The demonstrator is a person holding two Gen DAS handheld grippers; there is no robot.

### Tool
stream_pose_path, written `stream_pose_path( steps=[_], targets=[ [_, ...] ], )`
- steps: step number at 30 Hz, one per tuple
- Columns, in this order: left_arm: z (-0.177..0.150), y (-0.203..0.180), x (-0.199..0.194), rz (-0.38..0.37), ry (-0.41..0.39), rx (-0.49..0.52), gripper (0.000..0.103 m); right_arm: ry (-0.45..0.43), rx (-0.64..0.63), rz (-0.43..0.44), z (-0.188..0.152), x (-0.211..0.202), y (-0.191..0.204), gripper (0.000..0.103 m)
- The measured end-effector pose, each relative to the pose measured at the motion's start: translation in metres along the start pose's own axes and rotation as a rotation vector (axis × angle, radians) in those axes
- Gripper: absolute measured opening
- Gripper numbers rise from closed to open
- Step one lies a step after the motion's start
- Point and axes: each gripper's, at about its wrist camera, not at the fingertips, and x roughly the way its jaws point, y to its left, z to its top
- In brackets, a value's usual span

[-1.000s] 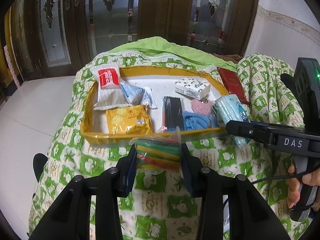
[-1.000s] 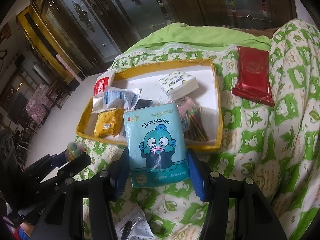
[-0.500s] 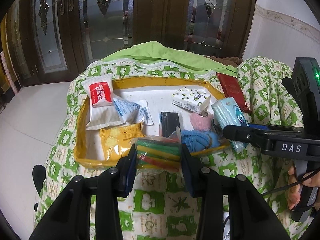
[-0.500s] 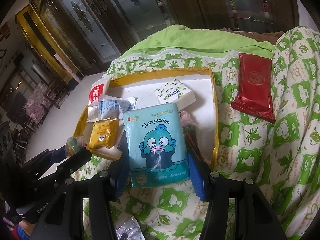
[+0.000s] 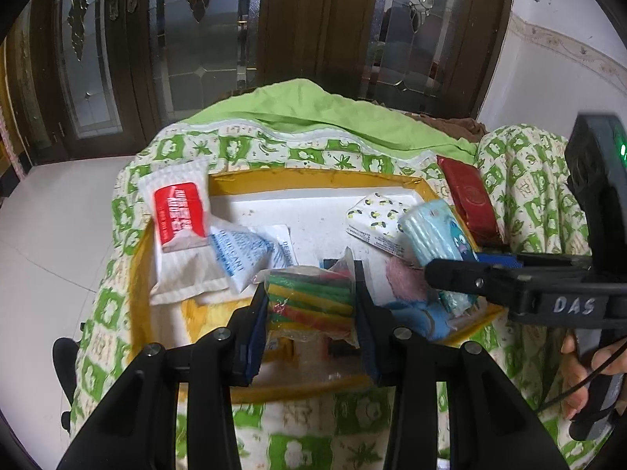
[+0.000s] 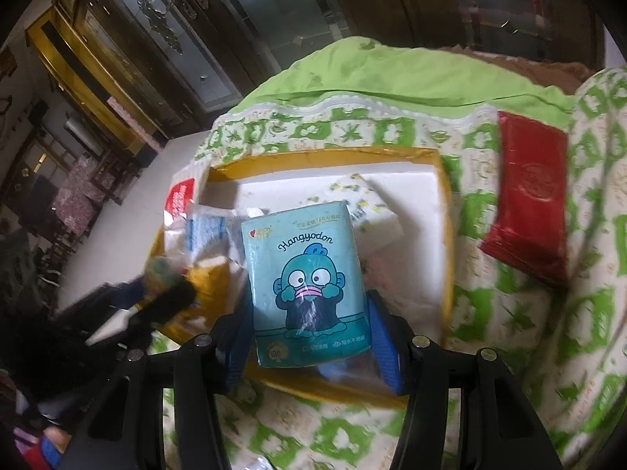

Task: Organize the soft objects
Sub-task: 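Lower and open left tool to release sticks bag while right tool releases Hangyodon pack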

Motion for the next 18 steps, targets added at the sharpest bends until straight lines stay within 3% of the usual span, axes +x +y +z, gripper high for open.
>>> stream_pose_path(
  steps=[7, 18],
  targets=[
    [0.002, 0.001, 0.023, -0.022, 0.03, -0.01, 0.039, 0.034, 0.0, 0.069, 0.025, 0.021, 0.012, 0.059],
    [-0.001, 0.013, 0.036, -0.04, 0.046, -0.03, 0.039, 0.094, -0.004, 0.11, 0.055, 0.071, 0.035, 0.059]
  ],
)
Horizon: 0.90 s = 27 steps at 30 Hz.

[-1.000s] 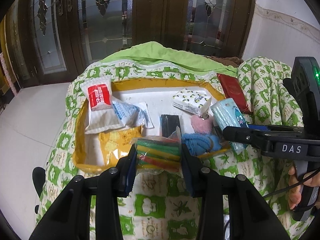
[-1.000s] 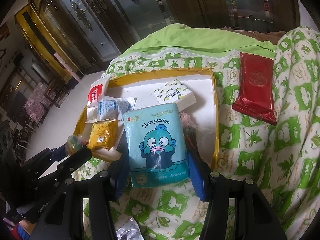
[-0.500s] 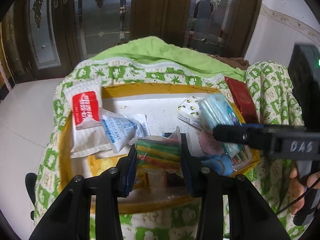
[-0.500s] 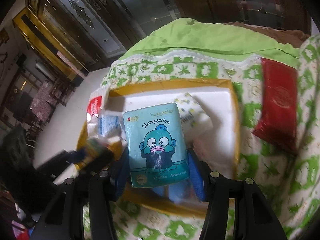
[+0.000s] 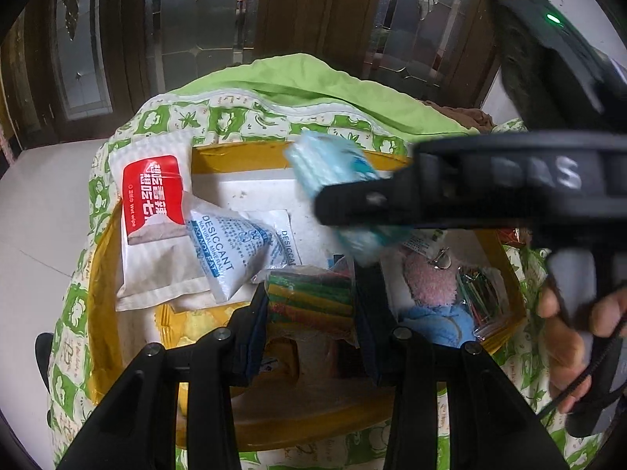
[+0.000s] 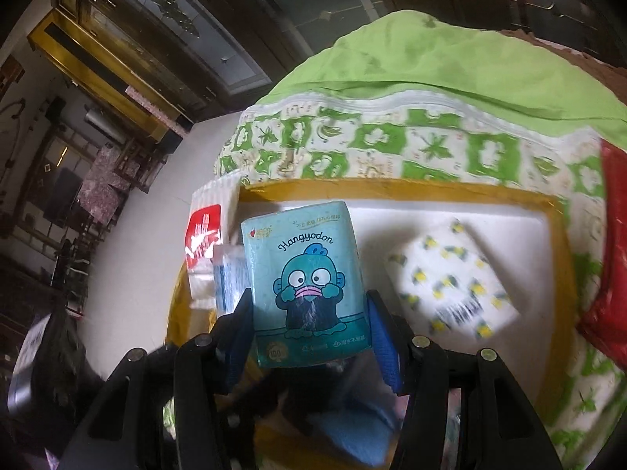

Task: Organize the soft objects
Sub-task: 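Lower and open left tool to release sticks bag while right tool releases Hangyodon pack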

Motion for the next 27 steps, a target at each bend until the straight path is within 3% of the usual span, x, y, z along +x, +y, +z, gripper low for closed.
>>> stream_pose_path(
  steps=[6, 16, 27],
  targets=[
    [0.002, 0.004, 0.005, -0.018, -0.001, -0.011, 0.039, 0.011, 0.01, 0.002, 0.014, 0.023, -0.003, 0.058],
    [0.002, 0.005, 0.008, -0.029, -0.006, -0.015, 0.039, -0.037, -0.038, -0.073, 0.024, 0.041, -0.002, 0.058],
    [0.001, 0.004, 0.007, -0.019, -0.009, -0.021, 0.04, -0.112, -0.008, -0.056, 0.011, 0.015, 0.0, 0.058]
  ],
)
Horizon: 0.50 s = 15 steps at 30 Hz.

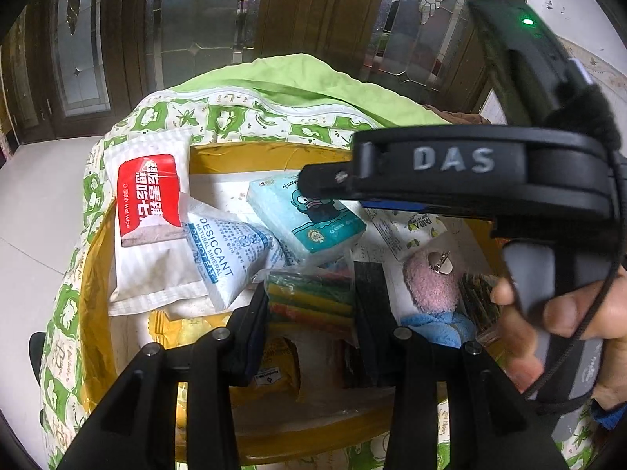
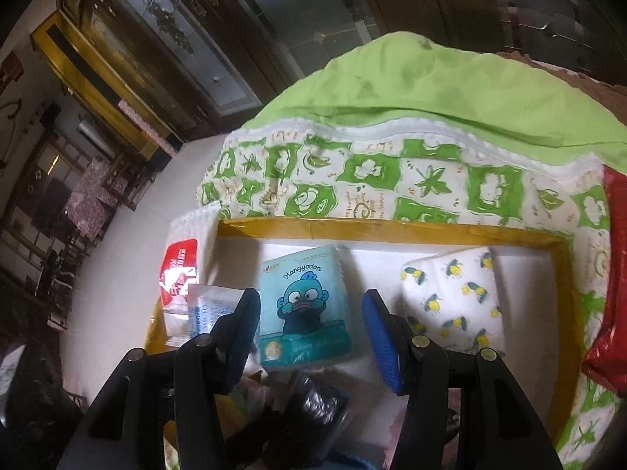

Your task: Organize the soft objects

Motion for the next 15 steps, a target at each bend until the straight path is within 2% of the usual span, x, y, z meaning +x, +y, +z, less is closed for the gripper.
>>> stream_pose_path(
  steps=[4, 6, 8, 10, 13, 15],
  targets=[
    [-0.003, -0.002, -0.005, 0.001, -0.004, -0.008, 0.046, -0.033, 0.03, -0.001, -0.009, -0.017, -0.009, 0.06],
    [-0.004, -0.003, -0.009, 0.008, -0.009, -0.007, 0.053, -0.051, 0.059, -0.001, -0.016, -0.028, -0.016, 0.066],
    [-0.006, -0.005, -0.015, 0.027, -0.022, -0.002, 0.068, -0.066, 0.085, -0.011, -0.021, -0.038, -0.022, 0.069],
    [-0.008, -0.007, -0.021, 0.037, -0.034, -0.002, 0.076, -0.074, 0.092, -0.03, -0.025, -0.048, -0.027, 0.072],
    [-0.01, -0.007, -0.03, 0.041, -0.038, -0.007, 0.078, -0.084, 0.111, -0.032, -0.033, -0.064, -0.031, 0.075],
    [-0.013, -0.006, -0.039, 0.042, -0.045, -0.015, 0.08, -0.104, 0.122, -0.033, -0.039, -0.076, -0.032, 0.082]
  ],
)
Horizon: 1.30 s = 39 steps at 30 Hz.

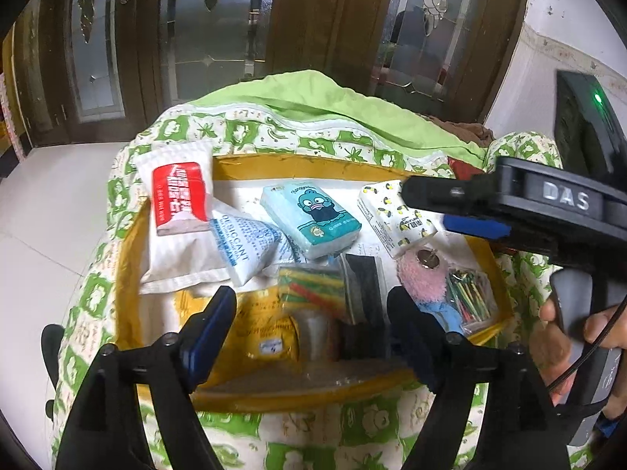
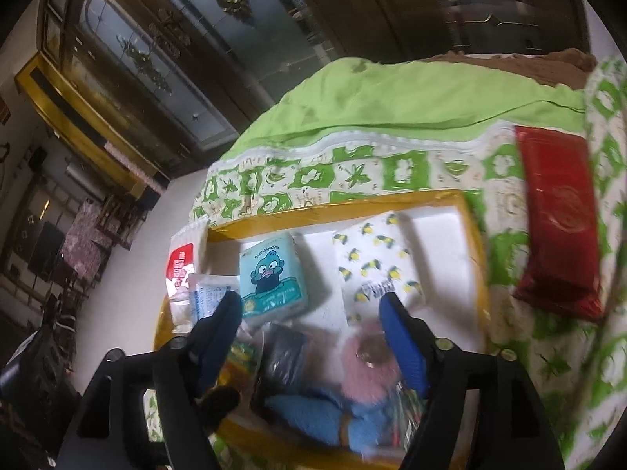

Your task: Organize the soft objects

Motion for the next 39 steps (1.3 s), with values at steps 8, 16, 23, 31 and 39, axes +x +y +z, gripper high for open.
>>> stream_pose_path(
  steps=[8, 16, 23, 31, 39],
  targets=[
    [-0.01, -0.002, -0.038, 0.024, -0.053, -0.007, 0.093, -0.026, -0.025, -0.015, -0.032, -0.035, 0.001, 0.093],
    [-0.04, 0.001, -0.06, 0.055, -0.064, -0.046, 0.095, -0.03, -0.046, -0.04, -0.079, -0.065, -0.002, 0.093],
    [-0.071, -0.001, -0.084, 0.088, -0.112, -0.07, 0.095, -0.09, -0.125, -0.096, -0.107, -0.087, 0.01, 0.098],
    [-0.093, -0.008, -0.104, 0.06, -0.112, -0.075, 0.096, -0.184, -0.261, -0.152, -0.135, -0.115, 0.031, 0.102],
    [-0.102, -0.015, -0.127, 0.104, -0.142, -0.048, 0.096, -0.248, -0.277, -0.193, -0.156, -0.138, 0.036, 0.102]
  ],
)
